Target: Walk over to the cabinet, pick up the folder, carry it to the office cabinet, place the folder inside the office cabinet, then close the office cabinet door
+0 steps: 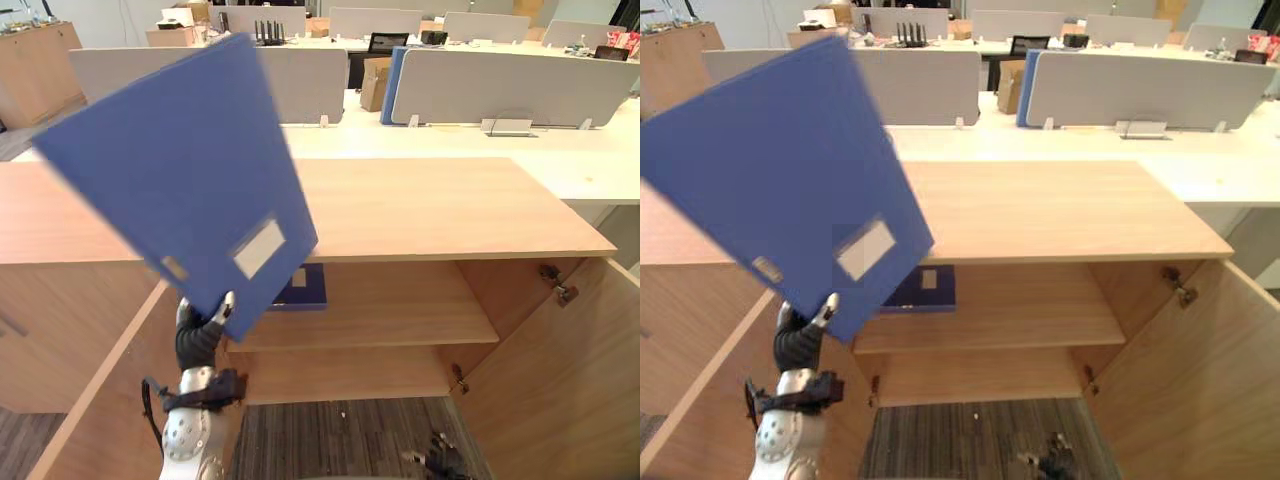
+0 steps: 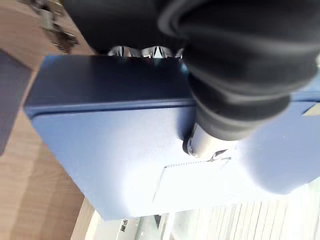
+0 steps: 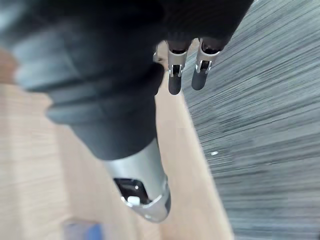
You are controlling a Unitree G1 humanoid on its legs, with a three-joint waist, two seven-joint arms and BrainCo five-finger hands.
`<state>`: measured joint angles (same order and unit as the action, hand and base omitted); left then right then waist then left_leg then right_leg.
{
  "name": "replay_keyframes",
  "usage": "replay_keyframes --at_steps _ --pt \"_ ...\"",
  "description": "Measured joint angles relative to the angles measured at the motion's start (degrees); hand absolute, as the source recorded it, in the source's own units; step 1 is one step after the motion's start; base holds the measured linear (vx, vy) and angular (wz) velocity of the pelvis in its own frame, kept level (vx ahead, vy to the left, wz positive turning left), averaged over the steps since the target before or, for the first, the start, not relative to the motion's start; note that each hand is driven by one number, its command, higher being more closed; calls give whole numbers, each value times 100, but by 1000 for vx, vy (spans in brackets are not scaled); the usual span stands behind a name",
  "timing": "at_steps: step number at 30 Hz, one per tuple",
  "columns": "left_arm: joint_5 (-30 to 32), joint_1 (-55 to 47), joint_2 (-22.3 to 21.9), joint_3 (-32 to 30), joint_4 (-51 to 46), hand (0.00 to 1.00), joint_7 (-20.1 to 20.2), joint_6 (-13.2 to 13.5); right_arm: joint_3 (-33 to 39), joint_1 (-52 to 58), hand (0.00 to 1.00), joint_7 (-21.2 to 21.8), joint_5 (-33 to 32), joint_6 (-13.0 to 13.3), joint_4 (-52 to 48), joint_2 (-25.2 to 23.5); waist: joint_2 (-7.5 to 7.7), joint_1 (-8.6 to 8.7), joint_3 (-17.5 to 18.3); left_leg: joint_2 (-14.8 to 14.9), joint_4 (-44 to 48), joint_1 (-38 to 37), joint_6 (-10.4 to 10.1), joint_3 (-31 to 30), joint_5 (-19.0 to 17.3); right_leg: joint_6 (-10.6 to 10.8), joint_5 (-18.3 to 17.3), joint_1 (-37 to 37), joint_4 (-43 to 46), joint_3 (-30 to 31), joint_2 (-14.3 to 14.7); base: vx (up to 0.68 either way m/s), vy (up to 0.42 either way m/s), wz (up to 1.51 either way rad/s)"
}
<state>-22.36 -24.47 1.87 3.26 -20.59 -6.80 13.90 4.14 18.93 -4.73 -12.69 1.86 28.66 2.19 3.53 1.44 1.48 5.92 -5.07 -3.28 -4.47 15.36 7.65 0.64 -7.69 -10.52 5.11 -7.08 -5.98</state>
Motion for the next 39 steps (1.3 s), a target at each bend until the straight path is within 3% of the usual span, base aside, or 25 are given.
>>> replay_keyframes --at_steps 7,8,10,14,17,23,30,34,39 --pt "-119 -427 -241 -90 -311 100 199 -116 -167 540 0 209 -1536 496 -3092 -365 -61 -58 -147 4 -27 32 26 47 -54 96 5 78 -19 -45 -38 -115 13 -11" --pt "-131 -483 -295 -131 -372 100 223 -120 -192 548 0 284 -1652 570 -3571 -367 -42 -75 -164 -41 -27 48 30 76 -36 220 -84 96 -51 -56 -92 -101 4 -16" --pt "-146 -503 -376 -119 -402 100 240 -159 -157 534 0 349 -1789 711 -4074 -358 -103 -82 -183 -70 -29 87 32 66 26 313 -172 141 -47 -89 -111 -96 -21 1" --pt "-145 -472 -410 -20 -493 100 367 -182 -101 270 0 477 -1885 741 -4635 -284 -149 -65 -184 -36 -22 150 9 -49 142 328 -165 159 -67 -184 -58 -21 -25 8" --pt "-114 -86 -347 -18 -492 100 455 -209 -129 -628 0 570 -1950 810 -4917 -82 -165 -68 -172 -37 3 325 26 -115 205 331 -78 268 -119 -195 -28 30 -5 6" --pt "-81 439 -57 -48 -475 100 774 -222 -154 -2055 0 933 -1878 833 -4864 660 -142 -99 -248 -57 5 312 44 -224 210 367 40 241 -81 -198 -33 37 19 6" --pt "-463 639 344 183 -75 100 1165 -220 -214 -3350 0 874 -1307 717 -3521 1916 -189 -121 -292 -111 -23 227 88 -259 185 398 72 154 -50 -199 -87 -41 35 2" --pt "-770 642 562 451 -44 100 1455 -219 -687 -3946 0 882 -1412 649 -2765 2507 -389 -134 -383 -148 -30 244 146 -304 190 393 62 162 -108 -202 -106 -90 17 -5" --pt "-1035 726 812 774 -55 100 1850 -219 -1262 -4298 0 1060 -1854 533 -2037 2784 -511 -129 -367 -129 -28 264 136 -324 320 390 68 171 -126 -207 -82 -42 -2 1"
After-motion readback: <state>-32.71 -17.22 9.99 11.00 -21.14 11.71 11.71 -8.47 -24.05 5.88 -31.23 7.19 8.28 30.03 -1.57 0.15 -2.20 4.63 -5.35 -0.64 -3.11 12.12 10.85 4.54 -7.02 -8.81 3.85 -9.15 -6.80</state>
